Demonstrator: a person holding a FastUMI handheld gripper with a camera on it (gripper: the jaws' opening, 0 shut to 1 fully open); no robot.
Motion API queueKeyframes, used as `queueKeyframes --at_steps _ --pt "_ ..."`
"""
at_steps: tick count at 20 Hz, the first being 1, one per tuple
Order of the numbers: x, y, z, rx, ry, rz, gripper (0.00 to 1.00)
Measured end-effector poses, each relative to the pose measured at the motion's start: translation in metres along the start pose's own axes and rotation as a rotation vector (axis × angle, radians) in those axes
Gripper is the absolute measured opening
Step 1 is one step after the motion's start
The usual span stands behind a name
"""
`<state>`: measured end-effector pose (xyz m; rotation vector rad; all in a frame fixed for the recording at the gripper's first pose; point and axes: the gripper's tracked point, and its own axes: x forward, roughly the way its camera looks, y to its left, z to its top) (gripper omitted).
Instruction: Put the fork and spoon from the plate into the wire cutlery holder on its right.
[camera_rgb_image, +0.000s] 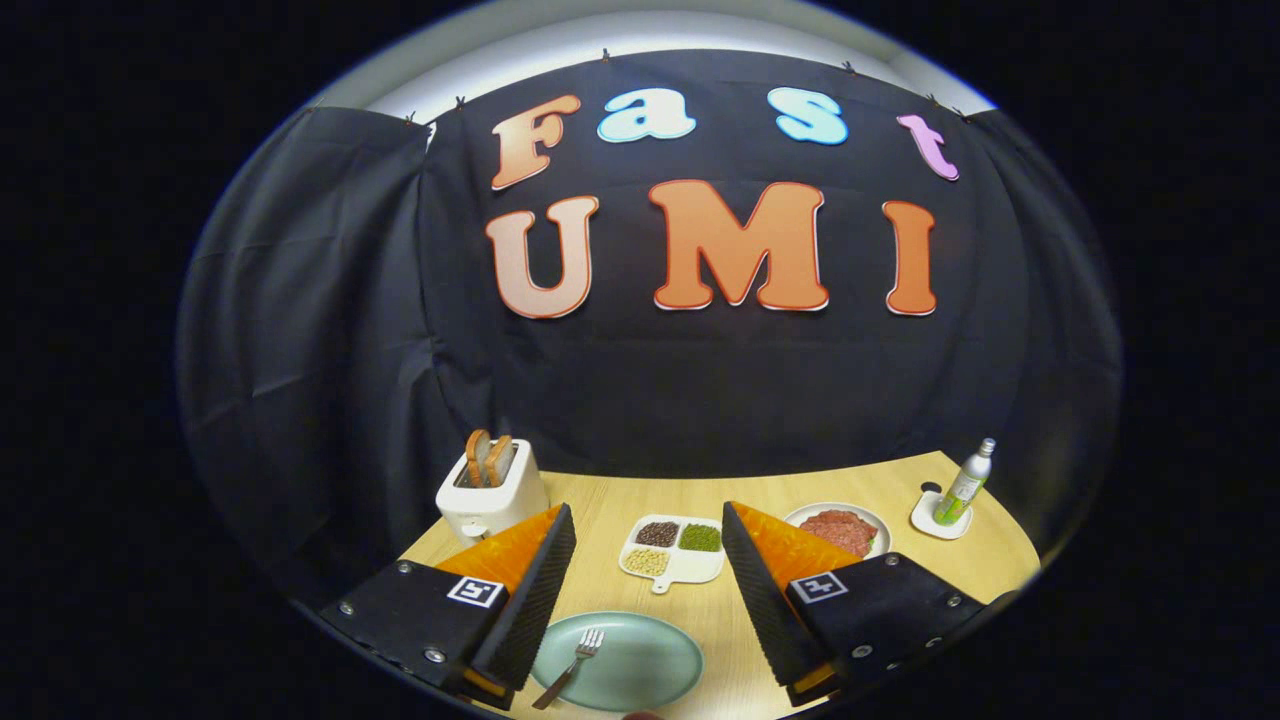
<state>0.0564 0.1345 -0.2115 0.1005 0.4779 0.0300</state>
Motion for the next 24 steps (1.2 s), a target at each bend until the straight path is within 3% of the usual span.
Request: queueKeyframes --at_steps 7,15,19,24 --pt "0.024 0.036 -0.116 0.011 0.391 0.033 0.89" --pt "0.029 0.056 -0.213 0.024 0.743 0.051 0.89" --pt "0.034 0.066 -0.263 0.022 0.863 0.033 0.87" --pt "0.028 0.073 -0.291 0.034 1.0 0.027 0.8"
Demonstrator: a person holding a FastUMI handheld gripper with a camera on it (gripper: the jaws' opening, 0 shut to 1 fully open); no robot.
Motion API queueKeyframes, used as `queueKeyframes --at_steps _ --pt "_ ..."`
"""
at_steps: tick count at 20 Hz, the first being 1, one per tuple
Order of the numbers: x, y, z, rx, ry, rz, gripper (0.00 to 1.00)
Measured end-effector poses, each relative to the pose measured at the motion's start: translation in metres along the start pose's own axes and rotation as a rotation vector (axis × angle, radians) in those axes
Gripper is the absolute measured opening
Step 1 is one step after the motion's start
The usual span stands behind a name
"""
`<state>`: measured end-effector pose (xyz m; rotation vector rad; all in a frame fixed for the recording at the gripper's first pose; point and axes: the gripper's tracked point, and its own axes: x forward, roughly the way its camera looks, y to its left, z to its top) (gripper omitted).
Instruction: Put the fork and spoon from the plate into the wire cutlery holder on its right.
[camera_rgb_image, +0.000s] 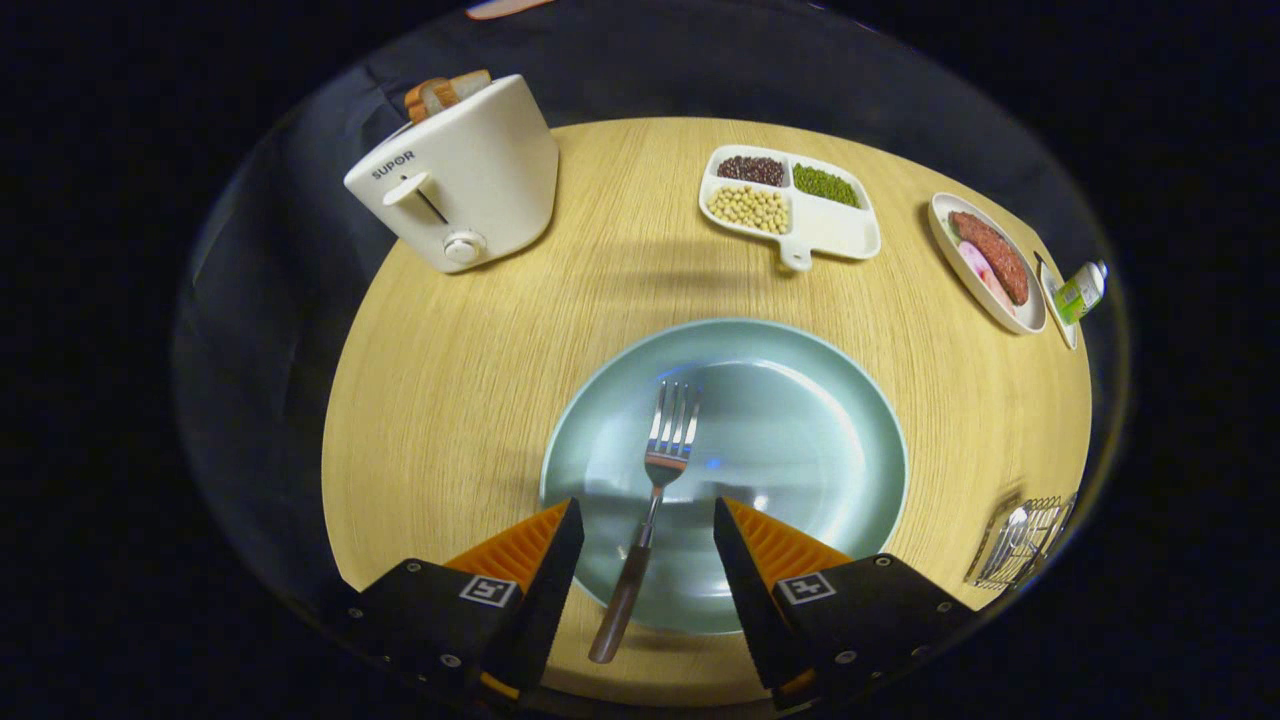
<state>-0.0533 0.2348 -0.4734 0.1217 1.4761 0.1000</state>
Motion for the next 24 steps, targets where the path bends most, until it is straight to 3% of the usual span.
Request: queueKeyframes --at_steps 4,9,11,18,24 --pt "-0.002 -0.007 -0.011 0.009 0.097 -0.034 0.56" --pt "0.013 -0.007 -0.014 0.027 0.099 -0.048 0.16" --pt "0.012 -0.01 -0.013 0.037 0.095 -0.031 0.09" --pt "-0.026 -0.035 0.001 0.045 -0.014 -0.002 0.06" --pt "-0.073 -0.095 -0.007 0.053 -0.105 -0.023 0.06"
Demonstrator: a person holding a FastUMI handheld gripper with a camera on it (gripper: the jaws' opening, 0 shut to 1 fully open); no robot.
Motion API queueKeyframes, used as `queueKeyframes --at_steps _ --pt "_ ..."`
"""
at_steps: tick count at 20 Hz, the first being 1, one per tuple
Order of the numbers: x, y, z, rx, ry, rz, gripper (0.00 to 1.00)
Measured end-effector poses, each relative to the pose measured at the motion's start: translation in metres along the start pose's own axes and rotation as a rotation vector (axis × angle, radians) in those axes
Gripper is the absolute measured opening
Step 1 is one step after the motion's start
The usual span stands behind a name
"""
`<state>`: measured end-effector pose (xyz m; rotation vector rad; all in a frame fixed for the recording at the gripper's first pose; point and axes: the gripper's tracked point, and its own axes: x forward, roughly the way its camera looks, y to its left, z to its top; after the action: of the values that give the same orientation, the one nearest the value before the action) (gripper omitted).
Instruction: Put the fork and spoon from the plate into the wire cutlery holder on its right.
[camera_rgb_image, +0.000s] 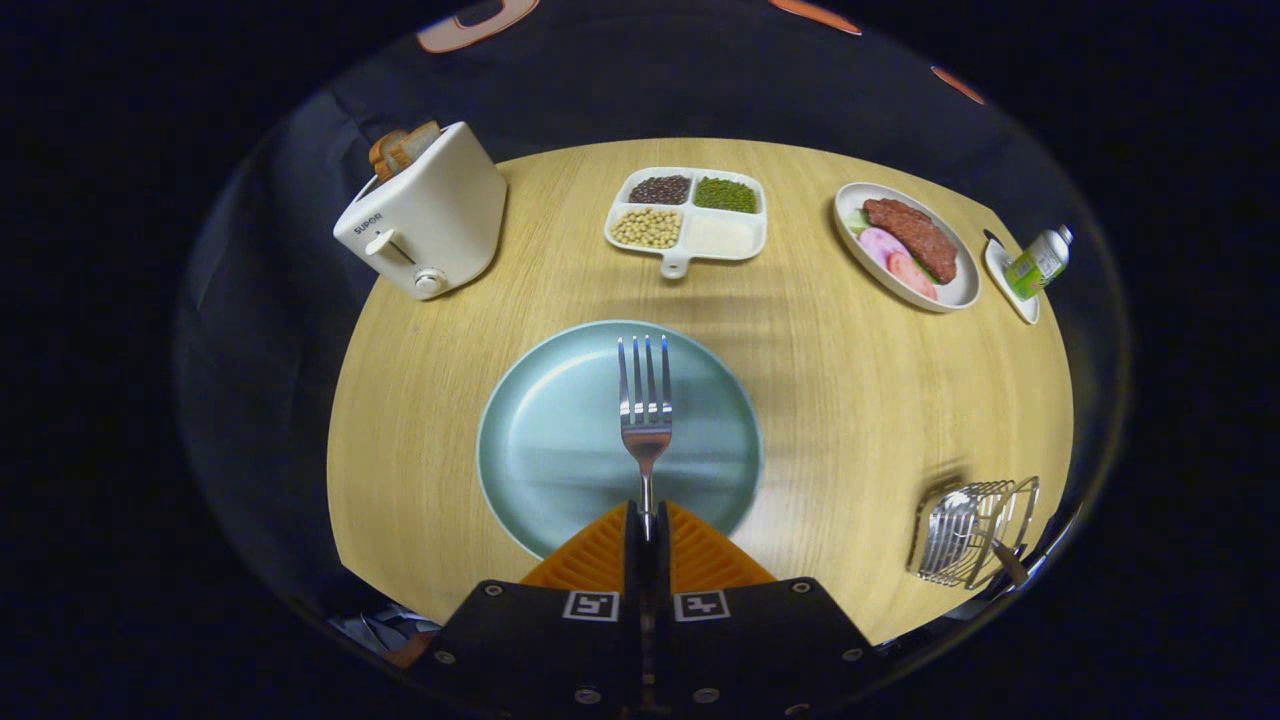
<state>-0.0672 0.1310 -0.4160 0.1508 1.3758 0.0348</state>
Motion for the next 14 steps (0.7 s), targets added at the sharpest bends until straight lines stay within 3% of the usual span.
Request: queueKeyframes --at_steps 14 --pt "-0.076 -0.157 -0.036 0.16 -0.077 -0.088 0.06"
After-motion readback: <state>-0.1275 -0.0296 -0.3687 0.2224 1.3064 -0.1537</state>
